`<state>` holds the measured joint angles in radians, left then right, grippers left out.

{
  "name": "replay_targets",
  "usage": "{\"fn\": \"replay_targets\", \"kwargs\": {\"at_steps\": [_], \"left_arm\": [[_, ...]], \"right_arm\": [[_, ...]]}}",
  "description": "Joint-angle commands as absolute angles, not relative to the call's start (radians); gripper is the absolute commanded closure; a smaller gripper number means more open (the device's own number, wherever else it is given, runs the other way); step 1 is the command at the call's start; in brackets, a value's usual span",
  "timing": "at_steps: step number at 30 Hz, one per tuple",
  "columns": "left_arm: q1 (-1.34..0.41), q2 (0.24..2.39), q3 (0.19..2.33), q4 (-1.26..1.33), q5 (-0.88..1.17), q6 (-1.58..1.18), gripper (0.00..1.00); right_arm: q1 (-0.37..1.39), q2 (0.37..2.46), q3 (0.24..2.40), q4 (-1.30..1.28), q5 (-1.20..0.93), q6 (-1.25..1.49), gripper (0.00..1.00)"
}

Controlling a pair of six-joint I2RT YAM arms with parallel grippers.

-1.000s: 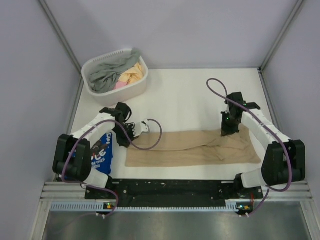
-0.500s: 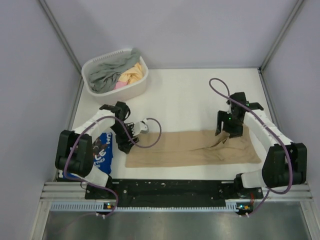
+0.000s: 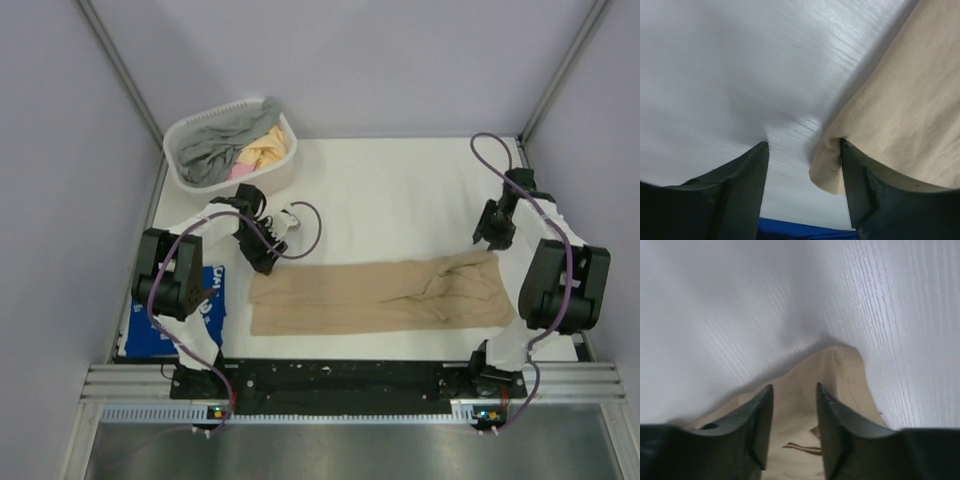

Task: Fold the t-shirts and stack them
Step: Fold the other side of the tshirt into a rectangle

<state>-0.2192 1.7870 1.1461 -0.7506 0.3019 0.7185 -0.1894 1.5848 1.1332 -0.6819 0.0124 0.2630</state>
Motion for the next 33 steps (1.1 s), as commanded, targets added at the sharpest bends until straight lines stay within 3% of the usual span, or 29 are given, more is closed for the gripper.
{"fn": "replay_targets", "kwargs": {"at_steps": [1,3,4,5,10,16,20,22,28,33], "left_arm": [[-0.221,1.793,1.083,-0.719,0.373,0.726,0.49],[-0.219,1.784,1.072,-0.719,0.377,0.730,0.89],[-0.218,1.779,1.063,-0.709,0.359,0.717,1.00],[-0.210,1.773,1.057,-0.689,0.323,0.700,1.00],[-0.098,1.753,1.083,-0.597,0.092,0.605,1.00],[-0.025,1.726,1.106,-0.555,0.022,0.600,1.00],[-0.012,1.724,1.124,-0.555,0.009,0.597,1.00],[-0.006,1.724,1.123,-0.549,-0.023,0.591,1.00],[-0.006,1.721,1.127,-0.558,-0.009,0.584,1.00],[-0.008,1.710,1.132,-0.568,0.026,0.580,1.00]], "right_arm": [[-0.210,1.702,1.187,-0.615,-0.049,0.209,0.71],[-0.210,1.753,1.219,-0.600,-0.113,0.199,0.88],[-0.210,1.778,1.236,-0.595,-0.158,0.198,0.95],[-0.207,1.801,1.252,-0.592,-0.172,0.201,1.00],[-0.164,1.841,1.316,-0.577,-0.178,0.216,1.00],[-0.120,1.891,1.396,-0.541,-0.264,0.236,1.00],[-0.110,1.847,1.407,-0.555,-0.264,0.238,0.67],[-0.110,1.797,1.369,-0.575,-0.239,0.241,0.57],[-0.098,1.623,1.168,-0.600,-0.261,0.282,0.42],[-0.072,1.586,1.071,-0.559,-0.357,0.316,0.42]]}}
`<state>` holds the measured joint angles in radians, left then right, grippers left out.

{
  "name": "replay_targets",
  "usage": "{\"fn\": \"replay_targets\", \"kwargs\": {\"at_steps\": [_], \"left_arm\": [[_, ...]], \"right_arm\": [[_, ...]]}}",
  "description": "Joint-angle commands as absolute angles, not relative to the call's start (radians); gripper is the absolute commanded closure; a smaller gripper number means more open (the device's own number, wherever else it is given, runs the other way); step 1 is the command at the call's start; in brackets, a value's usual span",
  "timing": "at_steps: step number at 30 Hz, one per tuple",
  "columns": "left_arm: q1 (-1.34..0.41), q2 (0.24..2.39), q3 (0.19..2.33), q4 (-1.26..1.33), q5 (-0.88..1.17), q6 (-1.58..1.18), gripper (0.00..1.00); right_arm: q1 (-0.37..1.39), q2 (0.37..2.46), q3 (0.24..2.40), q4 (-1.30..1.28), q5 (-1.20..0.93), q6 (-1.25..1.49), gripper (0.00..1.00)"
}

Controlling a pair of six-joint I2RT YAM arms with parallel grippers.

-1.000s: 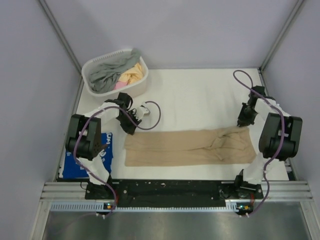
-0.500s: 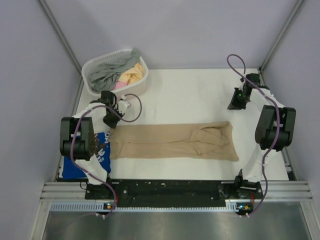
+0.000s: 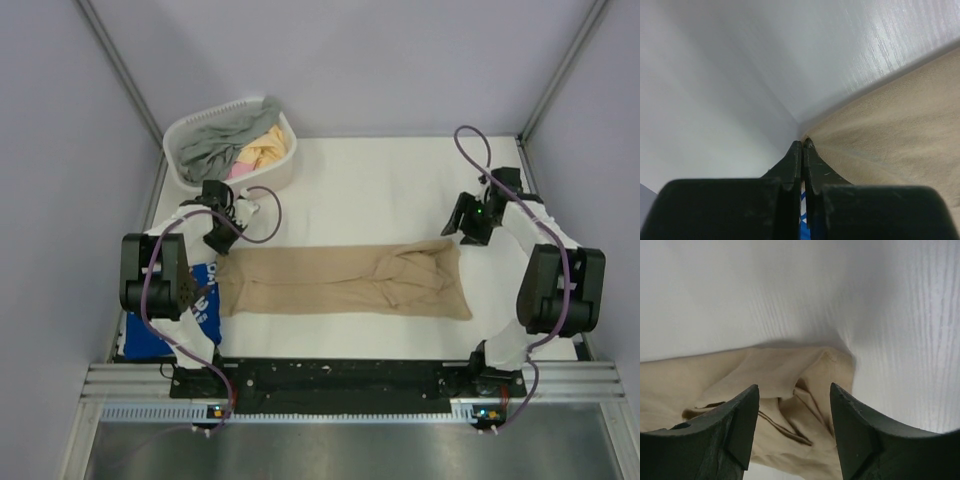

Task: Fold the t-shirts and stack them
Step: Fold the other side of the tshirt into a rectangle

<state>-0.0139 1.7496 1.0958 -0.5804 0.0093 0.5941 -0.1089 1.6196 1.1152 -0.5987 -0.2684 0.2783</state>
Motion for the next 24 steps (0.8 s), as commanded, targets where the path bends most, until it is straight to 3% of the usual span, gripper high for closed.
{"fn": "replay_targets", "kwargs": {"at_steps": [1,6,11,20,22,24], "left_arm": [[-0.008,1.709,1.131,-0.568,0.029,0.580,1.00],[-0.008,1.707,1.132,-0.569,0.040,0.581,1.00],[-0.008,1.713,1.140,-0.557,0.028,0.584,1.00],[-0.006,1.744,1.147,-0.482,-0.101,0.571,1.00],[-0.006,1.740,1.146,-0.479,-0.086,0.574,1.00],[-0.006,1.740,1.152,-0.494,-0.062,0.581,0.99]], "right_arm": [[-0.058,1.594,1.063,-0.533,-0.376,0.324,0.42],[-0.043,1.698,1.116,-0.474,-0.379,0.339,0.47],[-0.043,1.790,1.242,-0.443,-0.353,0.310,1.00],[-0.051,1.908,1.364,-0.446,-0.245,0.290,0.99],[-0.051,1.933,1.377,-0.452,-0.268,0.267,0.78],[-0.051,1.936,1.391,-0.474,-0.265,0.246,0.67]]}}
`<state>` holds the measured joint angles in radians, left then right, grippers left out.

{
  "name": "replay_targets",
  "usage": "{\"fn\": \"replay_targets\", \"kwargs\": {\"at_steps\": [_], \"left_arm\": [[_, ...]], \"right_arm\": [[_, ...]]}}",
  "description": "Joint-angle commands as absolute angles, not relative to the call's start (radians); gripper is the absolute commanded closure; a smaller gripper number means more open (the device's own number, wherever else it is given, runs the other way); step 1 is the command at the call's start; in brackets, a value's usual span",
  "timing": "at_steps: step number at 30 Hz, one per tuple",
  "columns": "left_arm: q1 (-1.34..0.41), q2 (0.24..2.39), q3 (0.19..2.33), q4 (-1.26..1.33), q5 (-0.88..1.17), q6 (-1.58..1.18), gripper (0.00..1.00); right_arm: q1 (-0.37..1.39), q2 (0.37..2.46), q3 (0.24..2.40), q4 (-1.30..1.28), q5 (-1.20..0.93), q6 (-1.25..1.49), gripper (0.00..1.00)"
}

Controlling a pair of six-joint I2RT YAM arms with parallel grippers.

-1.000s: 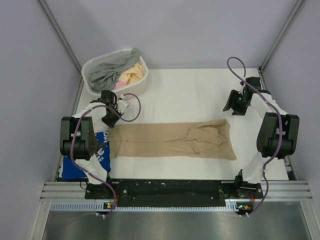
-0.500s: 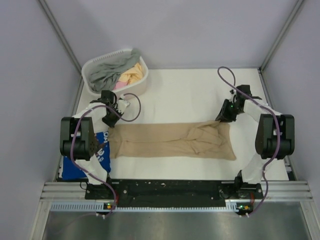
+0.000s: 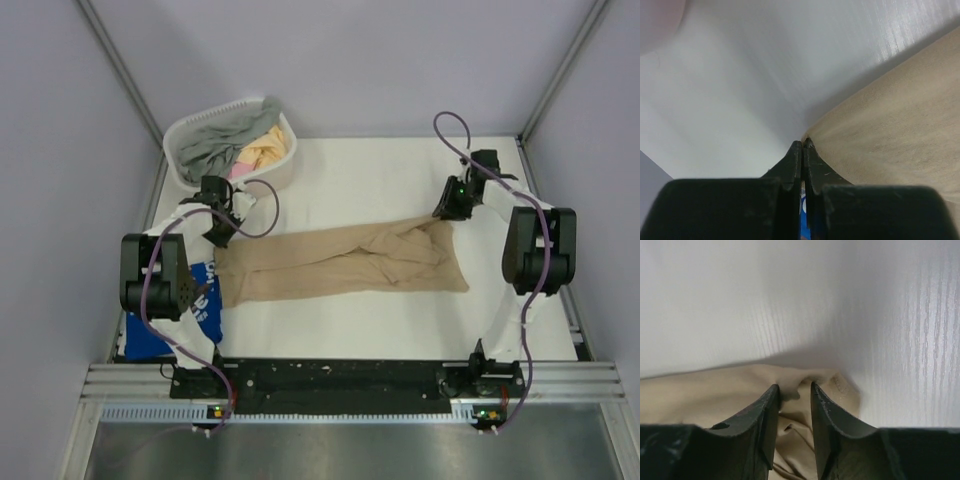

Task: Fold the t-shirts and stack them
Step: Fold the other side of the tshirt into a rectangle

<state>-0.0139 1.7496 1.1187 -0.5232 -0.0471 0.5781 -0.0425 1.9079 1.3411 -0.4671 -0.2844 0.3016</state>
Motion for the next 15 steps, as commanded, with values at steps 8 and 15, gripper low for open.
{"fn": "replay_targets", "kwargs": {"at_steps": [8,15], "left_arm": [[-0.006,1.625,1.178,-0.518,0.063,0.581,0.43],[-0.133,1.431,1.169,-0.563,0.218,0.604,0.42]], "right_arm": [[-0.049,1.703,1.284,-0.571,-0.034,0.224,0.49],[-0.045,1.514,1.085,-0.559,-0.136,0.279,0.51]]}}
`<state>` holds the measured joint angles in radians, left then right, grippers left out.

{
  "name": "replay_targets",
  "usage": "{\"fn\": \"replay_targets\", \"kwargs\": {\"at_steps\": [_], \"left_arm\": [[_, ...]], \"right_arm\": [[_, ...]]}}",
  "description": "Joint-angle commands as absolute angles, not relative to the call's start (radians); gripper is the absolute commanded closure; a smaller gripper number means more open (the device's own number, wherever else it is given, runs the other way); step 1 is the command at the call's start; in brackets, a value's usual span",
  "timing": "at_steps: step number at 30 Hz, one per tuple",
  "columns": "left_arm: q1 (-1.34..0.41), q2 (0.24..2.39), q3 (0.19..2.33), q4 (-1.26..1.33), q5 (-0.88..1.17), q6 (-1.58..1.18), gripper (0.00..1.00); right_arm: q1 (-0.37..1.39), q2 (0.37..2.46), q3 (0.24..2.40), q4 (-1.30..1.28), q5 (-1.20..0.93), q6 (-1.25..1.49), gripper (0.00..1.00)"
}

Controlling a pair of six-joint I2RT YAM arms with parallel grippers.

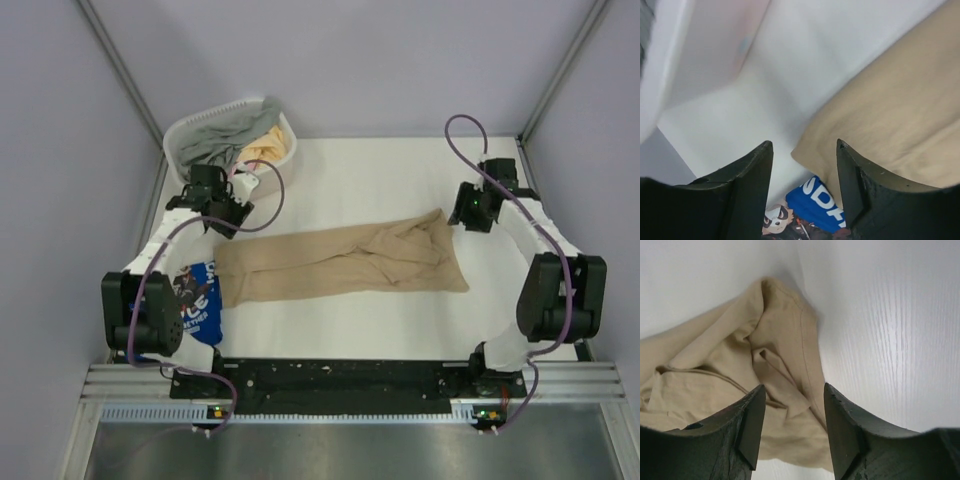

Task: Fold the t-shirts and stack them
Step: Fold the other side of the tshirt into a rectangle

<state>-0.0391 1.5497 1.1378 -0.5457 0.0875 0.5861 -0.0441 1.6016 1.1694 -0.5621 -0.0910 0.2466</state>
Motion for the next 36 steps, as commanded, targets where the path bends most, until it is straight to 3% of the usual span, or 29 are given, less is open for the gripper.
{"fn": "replay_targets", "kwargs": {"at_steps": [1,6,13,16,24,32,36], "left_arm": [[-0.171,1.418,1.173,-0.561,0.241,0.601,0.42],[-0.443,1.521,1.307,-0.561,0.320,0.507,0.42],[-0.635,1.831,1.567,-0.480,0.452,0.312,0.42],[-0.672,1.952,1.673,-0.465,0.471,0.238,0.42],[-0.692,2.204,1.920,-0.515,0.471,0.167,0.46],[-0.710,2.289,1.950,-0.534,0.514,0.160,0.51],[-0.715,2.303,1.945,-0.534,0.525,0.155,0.60]], "right_arm": [[-0.044,1.494,1.057,-0.543,-0.159,0.284,0.51],[-0.038,1.499,0.970,-0.448,-0.248,0.314,0.56],[-0.023,1.554,0.953,-0.377,-0.285,0.319,0.65],[-0.018,1.554,0.939,-0.376,-0.287,0.314,0.70],[-0.006,1.597,0.922,-0.365,-0.288,0.304,0.70],[-0.006,1.631,0.917,-0.350,-0.327,0.305,0.77],[-0.005,1.615,0.913,-0.371,-0.331,0.302,0.84]]}}
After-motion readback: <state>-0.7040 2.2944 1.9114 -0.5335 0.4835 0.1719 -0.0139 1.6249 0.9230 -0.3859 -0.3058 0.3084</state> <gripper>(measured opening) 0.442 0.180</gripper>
